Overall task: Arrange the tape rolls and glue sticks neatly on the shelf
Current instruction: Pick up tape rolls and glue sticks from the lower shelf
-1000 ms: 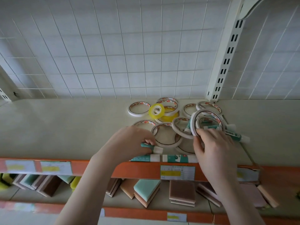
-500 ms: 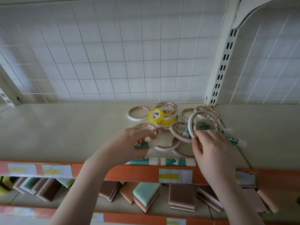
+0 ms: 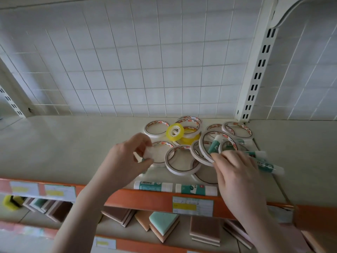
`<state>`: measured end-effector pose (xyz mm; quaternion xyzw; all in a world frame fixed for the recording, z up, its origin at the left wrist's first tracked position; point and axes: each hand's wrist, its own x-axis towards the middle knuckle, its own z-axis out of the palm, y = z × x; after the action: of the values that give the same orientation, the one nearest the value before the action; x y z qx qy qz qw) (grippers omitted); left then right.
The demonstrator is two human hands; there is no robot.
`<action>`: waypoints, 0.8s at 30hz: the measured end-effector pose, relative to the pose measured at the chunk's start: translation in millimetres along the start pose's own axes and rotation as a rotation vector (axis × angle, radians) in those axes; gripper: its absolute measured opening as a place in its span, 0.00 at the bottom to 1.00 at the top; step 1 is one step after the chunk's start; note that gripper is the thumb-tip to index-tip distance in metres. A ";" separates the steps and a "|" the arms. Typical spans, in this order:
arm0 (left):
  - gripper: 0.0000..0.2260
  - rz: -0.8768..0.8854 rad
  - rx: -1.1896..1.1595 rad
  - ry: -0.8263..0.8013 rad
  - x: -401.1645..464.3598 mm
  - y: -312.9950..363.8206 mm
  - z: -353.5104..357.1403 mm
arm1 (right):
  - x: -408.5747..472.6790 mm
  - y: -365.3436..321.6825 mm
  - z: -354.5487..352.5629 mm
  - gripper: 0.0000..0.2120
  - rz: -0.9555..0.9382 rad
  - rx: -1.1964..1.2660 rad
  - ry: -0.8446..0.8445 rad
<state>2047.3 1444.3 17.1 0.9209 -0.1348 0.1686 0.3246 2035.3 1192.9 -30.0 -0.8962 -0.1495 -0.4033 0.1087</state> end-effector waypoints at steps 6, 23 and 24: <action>0.16 -0.122 -0.018 0.179 -9.5 -14.0 -20.6 | 9.8 -16.3 4.4 0.13 -0.053 0.060 -0.025; 0.16 -0.193 0.003 0.326 -84.7 -180.2 -218.3 | 74.1 -285.0 86.0 0.11 -0.220 0.161 -0.081; 0.16 -0.195 0.010 0.325 -90.3 -197.0 -234.6 | 78.2 -308.1 95.9 0.11 -0.234 0.174 -0.064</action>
<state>1983.6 1756.1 44.1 0.8919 0.0099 0.2836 0.3522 2041.3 1524.3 -10.5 -0.8722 -0.2908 -0.3699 0.1335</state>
